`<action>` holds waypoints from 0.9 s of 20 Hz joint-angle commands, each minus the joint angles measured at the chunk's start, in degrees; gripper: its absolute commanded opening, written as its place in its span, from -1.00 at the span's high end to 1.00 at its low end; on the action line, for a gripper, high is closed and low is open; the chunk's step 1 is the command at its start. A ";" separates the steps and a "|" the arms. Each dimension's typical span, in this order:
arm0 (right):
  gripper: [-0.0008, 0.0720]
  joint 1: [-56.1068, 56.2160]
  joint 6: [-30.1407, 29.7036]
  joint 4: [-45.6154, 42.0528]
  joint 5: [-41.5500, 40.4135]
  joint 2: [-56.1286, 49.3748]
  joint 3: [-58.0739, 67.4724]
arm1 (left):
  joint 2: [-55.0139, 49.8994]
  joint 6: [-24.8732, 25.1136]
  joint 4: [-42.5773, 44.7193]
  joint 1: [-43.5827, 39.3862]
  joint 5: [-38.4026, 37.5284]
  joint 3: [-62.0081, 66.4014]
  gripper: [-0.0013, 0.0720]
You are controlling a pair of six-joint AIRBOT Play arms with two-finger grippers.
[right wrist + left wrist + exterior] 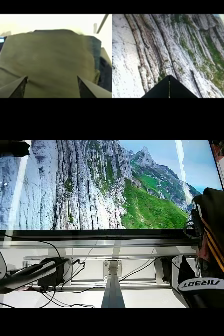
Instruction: Fold the clothes and pants, and hang the long-sleeved shirts on hangers.
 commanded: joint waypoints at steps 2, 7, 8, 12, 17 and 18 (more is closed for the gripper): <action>-0.84 -1.99 -6.40 16.00 1.38 -2.21 -0.17 | 0.02 0.00 0.07 0.11 0.00 -0.02 0.92; 0.57 14.88 -14.23 24.35 1.70 -7.67 -0.17 | 0.02 0.00 0.07 0.11 -0.02 -0.02 0.92; 0.78 19.82 -14.62 23.69 0.76 -8.61 -0.17 | 0.02 0.00 0.07 0.11 -0.02 -0.02 0.92; 0.89 41.79 -18.10 23.21 -4.76 -13.40 -0.17 | 0.02 0.00 0.04 0.11 -0.02 -0.02 0.92; 0.89 70.34 -18.67 8.59 -18.45 -19.87 -0.17 | 0.02 0.00 0.04 0.11 0.00 -0.02 0.92; 0.89 74.69 -18.64 3.34 -20.28 -20.79 -0.17 | 0.02 0.00 0.04 0.11 0.00 -0.02 0.92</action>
